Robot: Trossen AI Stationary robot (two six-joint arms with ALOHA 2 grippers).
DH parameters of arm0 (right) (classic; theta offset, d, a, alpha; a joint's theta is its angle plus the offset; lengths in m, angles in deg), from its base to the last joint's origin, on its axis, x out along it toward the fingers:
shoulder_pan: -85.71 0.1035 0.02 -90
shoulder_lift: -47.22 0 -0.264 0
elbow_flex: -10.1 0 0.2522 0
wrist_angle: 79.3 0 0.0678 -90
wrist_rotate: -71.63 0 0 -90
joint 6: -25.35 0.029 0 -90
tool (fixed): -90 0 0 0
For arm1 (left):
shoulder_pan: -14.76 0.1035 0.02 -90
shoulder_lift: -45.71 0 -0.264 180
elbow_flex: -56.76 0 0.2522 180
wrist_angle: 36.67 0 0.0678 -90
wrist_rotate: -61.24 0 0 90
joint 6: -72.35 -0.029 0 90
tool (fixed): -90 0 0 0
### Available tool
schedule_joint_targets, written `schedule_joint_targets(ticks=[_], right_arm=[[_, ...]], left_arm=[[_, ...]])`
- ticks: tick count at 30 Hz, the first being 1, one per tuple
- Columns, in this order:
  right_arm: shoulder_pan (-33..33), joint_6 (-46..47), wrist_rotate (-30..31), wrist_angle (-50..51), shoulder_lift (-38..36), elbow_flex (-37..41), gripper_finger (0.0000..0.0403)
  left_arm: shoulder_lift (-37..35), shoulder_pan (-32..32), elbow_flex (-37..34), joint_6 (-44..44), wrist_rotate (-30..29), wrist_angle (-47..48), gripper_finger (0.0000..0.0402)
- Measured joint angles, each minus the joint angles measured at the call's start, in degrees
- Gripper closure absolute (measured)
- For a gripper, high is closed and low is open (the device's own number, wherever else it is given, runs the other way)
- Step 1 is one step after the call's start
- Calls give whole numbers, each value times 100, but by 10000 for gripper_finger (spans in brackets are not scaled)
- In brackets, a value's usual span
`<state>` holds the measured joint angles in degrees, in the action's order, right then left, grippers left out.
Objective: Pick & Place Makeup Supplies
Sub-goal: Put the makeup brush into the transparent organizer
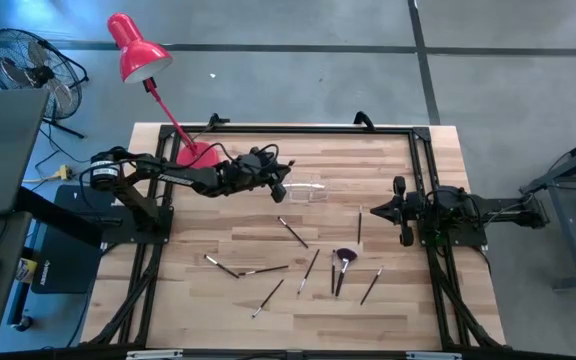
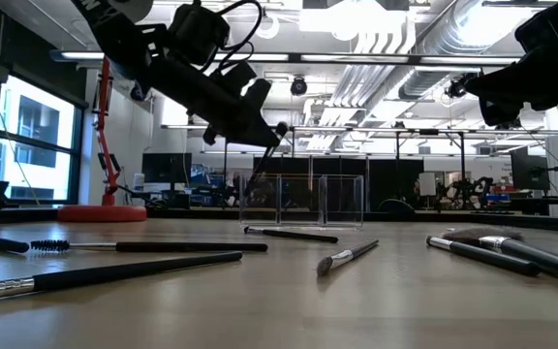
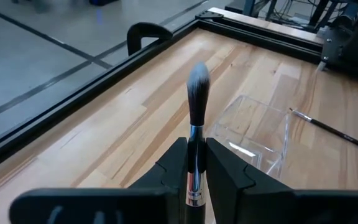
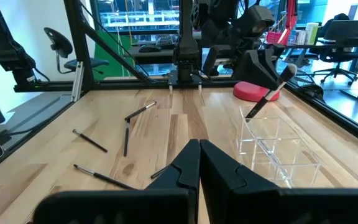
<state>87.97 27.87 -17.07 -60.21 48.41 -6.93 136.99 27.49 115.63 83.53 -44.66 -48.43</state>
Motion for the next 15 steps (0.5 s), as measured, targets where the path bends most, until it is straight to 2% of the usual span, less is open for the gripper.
schedule_joint_targets(ticks=[10,15], right_arm=[[-1,0,1,2,0,0,398],[-2,0,-1,2,0,1,398]], left_arm=[[0,0,0,369,2,-13,271],[-1,0,54,367,0,-157,249]])
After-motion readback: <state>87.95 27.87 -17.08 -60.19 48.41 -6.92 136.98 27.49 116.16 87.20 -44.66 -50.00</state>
